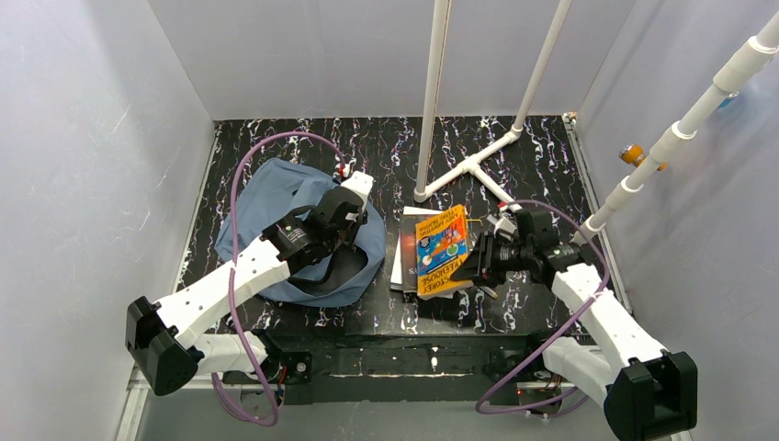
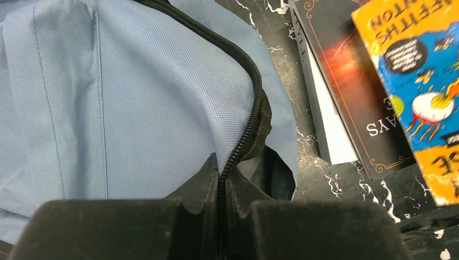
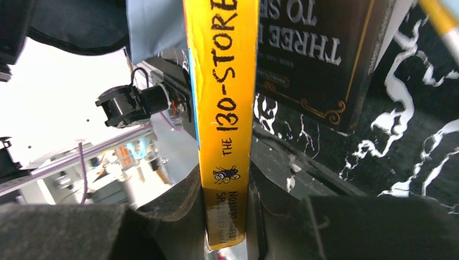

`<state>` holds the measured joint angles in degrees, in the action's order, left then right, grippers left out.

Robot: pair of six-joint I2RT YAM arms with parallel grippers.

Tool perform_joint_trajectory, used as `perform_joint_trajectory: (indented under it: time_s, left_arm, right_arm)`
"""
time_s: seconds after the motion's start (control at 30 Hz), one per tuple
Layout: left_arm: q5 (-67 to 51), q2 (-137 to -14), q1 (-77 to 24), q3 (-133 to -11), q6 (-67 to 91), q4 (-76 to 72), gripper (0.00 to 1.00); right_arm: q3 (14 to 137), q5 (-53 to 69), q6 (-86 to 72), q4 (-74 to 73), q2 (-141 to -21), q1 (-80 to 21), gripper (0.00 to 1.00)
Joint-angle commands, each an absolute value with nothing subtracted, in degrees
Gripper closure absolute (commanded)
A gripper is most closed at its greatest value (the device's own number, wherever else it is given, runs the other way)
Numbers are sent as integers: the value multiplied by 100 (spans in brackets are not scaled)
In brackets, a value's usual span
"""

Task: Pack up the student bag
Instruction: Pick up the book from the center of the board, then place the book in the student bag.

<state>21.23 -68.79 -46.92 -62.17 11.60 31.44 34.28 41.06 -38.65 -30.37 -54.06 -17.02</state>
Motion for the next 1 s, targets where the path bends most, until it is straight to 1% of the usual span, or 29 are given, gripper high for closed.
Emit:
perform_joint_trajectory:
  time_s: [0.0,0.07,0.17,0.3,0.4,0.53,0.6,0.73,0.8,0.97]
  left_arm:
    - [2188,-6585,-4712,-6271,1271,3007,100]
    - [2337,-6535,-4717,-6261,1296,3005,100]
    - [2551,-6426,-4717,-6257,1326,2993,100]
    - [2925,-6244,-4716,-6248,1261,2930,100]
    - [3162,-6120,-4711,-6282,1095,2896,100]
    - [3447,-5973,-4715,-6310,866,2850,100]
    - [3523,-5889,-4716,-6283,796,2808,100]
    - [3551,-5805,-4711,-6251,773,2792,100]
    - [3555,-5770,-4715,-6242,784,2801,100]
    - [3637,-5686,-4714,-6333,786,2821,100]
  right_arm:
    - [4585,3494,-2397,-4020,-5699,-1686,99]
    - [4932,3362,-1942,-4330,-5947,-1687,99]
    - [5404,3635,-1587,-4486,-6259,-1779,99]
    - [5757,4257,-1723,-4016,-6499,-2256,99]
    - [5889,4648,-1894,-3618,-6767,-2843,99]
    - [5805,5433,-2423,-2490,-7080,-3500,99]
    - [5592,5830,-2993,-1509,-7193,-3644,99]
    - [5254,6014,-4439,610,-7546,-3679,99]
    - [5356,6056,-4601,877,-7920,-3745,99]
    - [5422,6023,-4561,1023,-8599,-4061,99]
